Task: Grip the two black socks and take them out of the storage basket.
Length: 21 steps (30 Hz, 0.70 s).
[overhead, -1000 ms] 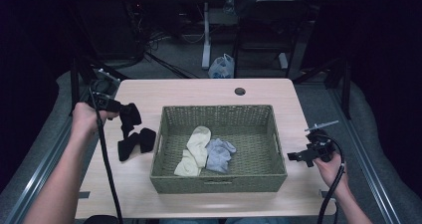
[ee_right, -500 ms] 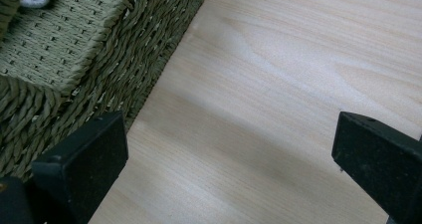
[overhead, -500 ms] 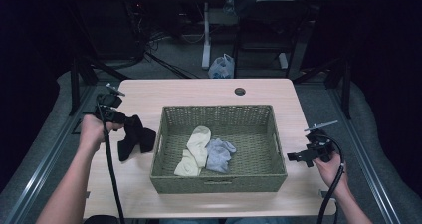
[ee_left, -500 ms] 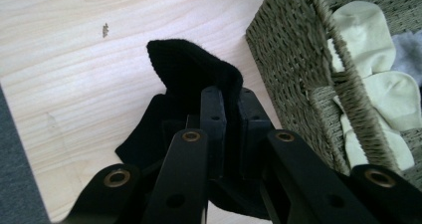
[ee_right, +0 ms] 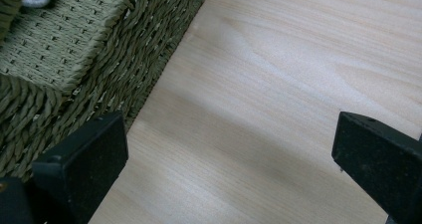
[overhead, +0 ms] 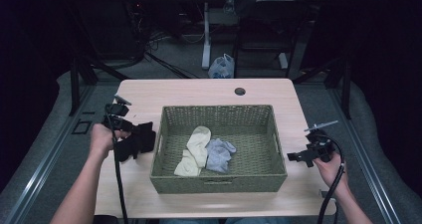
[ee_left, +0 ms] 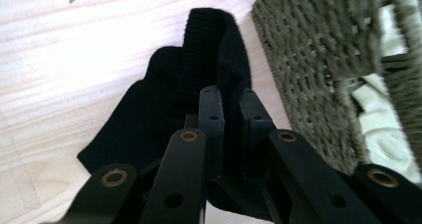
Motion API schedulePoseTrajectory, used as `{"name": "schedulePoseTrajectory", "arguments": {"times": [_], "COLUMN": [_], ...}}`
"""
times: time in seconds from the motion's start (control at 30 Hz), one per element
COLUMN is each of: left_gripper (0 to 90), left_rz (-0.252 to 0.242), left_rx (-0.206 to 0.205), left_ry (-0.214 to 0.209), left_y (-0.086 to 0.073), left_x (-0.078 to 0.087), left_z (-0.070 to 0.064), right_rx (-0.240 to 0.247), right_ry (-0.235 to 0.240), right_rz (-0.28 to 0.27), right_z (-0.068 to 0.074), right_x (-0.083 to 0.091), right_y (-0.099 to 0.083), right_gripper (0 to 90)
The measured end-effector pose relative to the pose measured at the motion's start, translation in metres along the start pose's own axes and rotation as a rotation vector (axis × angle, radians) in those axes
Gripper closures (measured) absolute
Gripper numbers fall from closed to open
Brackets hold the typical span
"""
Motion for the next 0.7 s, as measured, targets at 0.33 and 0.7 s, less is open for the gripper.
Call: {"name": "schedulePoseTrajectory", "arguments": {"times": [0.33, 0.7], "left_gripper": [45.4, 12.9], "left_rz": [-0.041, -0.139], "left_rx": [0.065, 0.014], "left_ry": [-0.001, 0.002], "left_y": [-0.011, -0.028], "left_x": [0.002, 0.038], "left_z": [0.009, -0.011], "right_rx": [0.002, 0.006], "right_ry": [0.002, 0.002], "right_rz": [0.007, 0.013], "right_z": [0.0, 0.002], "right_x": [0.0, -0.001], "right_y": [0.0, 0.0], "right_gripper": [0.5, 0.5]}}
Point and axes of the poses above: each handheld gripper's, and its own axes: x roughly backward along the jaws, y roughly out of its top, z roughly to its left, the point moved 2 cm from there along -x, roughly forward along the jaws, and after that the axes turned 11 degrees about -z, right-handed, at the moved point
